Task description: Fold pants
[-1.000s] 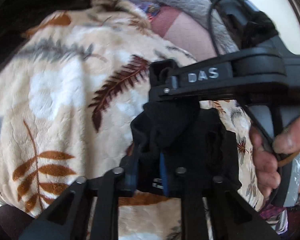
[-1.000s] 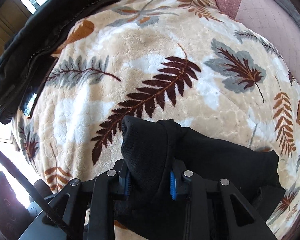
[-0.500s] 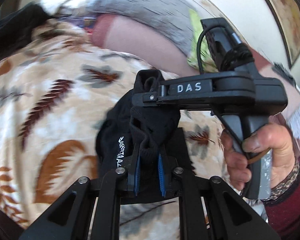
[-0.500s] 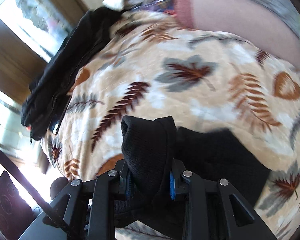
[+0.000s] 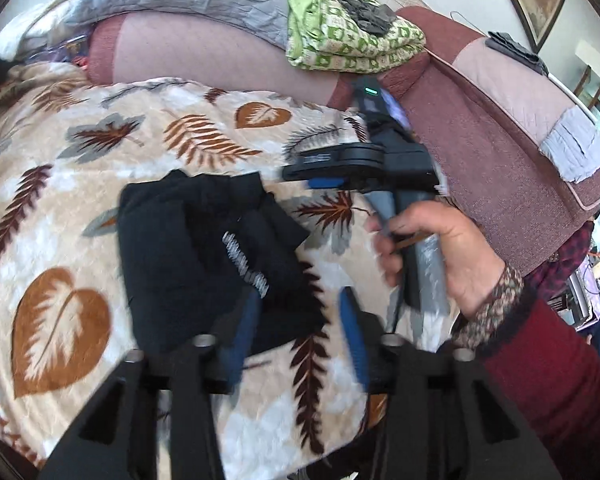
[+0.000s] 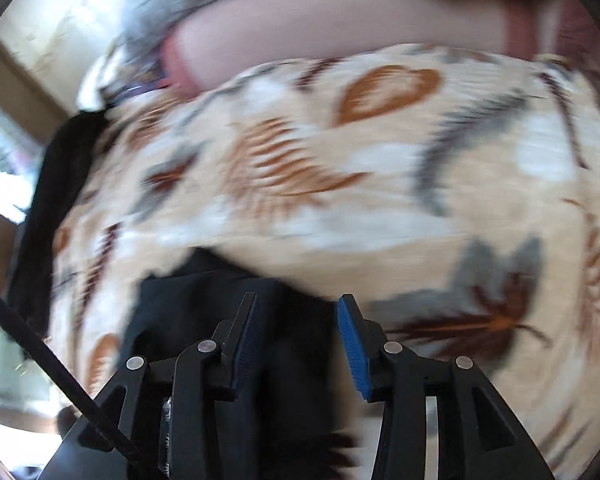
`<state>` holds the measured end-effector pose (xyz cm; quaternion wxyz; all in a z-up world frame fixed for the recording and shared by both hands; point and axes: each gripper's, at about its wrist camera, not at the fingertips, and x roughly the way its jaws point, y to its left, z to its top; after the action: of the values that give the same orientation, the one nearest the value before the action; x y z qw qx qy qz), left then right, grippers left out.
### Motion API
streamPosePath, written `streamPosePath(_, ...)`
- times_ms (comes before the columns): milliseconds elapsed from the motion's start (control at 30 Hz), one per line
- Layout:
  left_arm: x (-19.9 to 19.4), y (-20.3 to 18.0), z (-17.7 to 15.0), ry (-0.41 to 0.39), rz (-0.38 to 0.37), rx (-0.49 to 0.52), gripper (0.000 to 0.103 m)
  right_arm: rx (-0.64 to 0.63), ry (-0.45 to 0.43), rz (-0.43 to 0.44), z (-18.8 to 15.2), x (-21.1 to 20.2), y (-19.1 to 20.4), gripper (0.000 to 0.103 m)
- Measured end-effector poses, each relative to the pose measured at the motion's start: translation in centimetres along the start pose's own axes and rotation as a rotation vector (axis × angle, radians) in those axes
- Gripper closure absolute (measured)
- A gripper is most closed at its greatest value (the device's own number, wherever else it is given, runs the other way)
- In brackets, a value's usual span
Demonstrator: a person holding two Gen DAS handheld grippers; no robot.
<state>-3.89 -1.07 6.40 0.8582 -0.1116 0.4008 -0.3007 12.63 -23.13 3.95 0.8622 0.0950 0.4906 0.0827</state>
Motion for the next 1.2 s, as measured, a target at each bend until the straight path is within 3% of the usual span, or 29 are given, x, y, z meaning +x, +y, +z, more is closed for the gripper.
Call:
streamPosePath(67, -0.8, 1.2, -0.5, -0.008, 0.018, -0.029, 0.056, 0.031, -0.047, -0.041, -0.2, -1.3, -1.6, 0.057)
streamPosePath(167, -0.6, 3.8, -0.5, -0.004, 0.08, -0.108, 0.056, 0.061, -0.092, 0.037, -0.4, -3.0, -2.6, 0.057)
streamPosePath(333, -0.5, 6.3, -0.7, -0.001, 0.137, -0.188, 0.056, -0.008, -0.079, 0.184, -2.9, -3.9, 0.5, 0.057)
streamPosePath(533, -0.8, 6.7, -0.8, -0.017, 0.166, -0.188, 0.053, -0.073, 0.03, 0.097, -6.3, 0.3, 2.8, 0.056)
streamPosePath(567, -0.9, 6.8, -0.8, -0.021, 0.17, -0.19, 0.051, -0.065, 0.033, 0.106, -6.6, 0.6, 2.6, 0.059)
streamPosePath(600, -0.8, 6.8, -0.6, -0.022, 0.174, -0.193, 0.051, -0.06, 0.026, 0.144, -6.9, 0.6, 2.6, 0.083)
streamPosePath(633, -0.8, 6.9, -0.6, -0.024, 0.177, -0.195, 0.051, -0.057, 0.031, 0.19, -7.0, 0.5, 2.4, 0.094)
streamPosePath(700, -0.7, 7.0, -0.4, -0.025, 0.179, -0.198, 0.051, -0.042, 0.015, 0.227, -7.3, -0.3, 2.0, 0.096)
streamPosePath(867, 0.2, 6.6, 0.6, -0.019, 0.184, -0.183, 0.049, -0.002, -0.044, 0.207, -8.4, -2.6, 0.1, 0.102)
streamPosePath(933, 1.2, 5.8, 1.1, -0.011, 0.185, -0.147, 0.046, 0.007, -0.049, 0.134, -8.9, -2.5, -1.0, 0.103)
streamPosePath(1067, 5.0, 5.1, 1.6, 0.038, 0.19, -0.109, 0.044, 0.088, -0.015, 0.1, -9.4, -1.3, -3.4, 0.101)
streamPosePath(1167, 7.0, 5.5, 1.1, 0.07, 0.207, -0.112, 0.044, 0.148, -0.058, 0.219, -9.2, -2.4, -4.1, 0.097)
streamPosePath(1200, 7.4, 5.6, 0.8, 0.075, 0.213, -0.105, 0.044, 0.152, -0.078, 0.255, -9.0, -2.8, -4.0, 0.091)
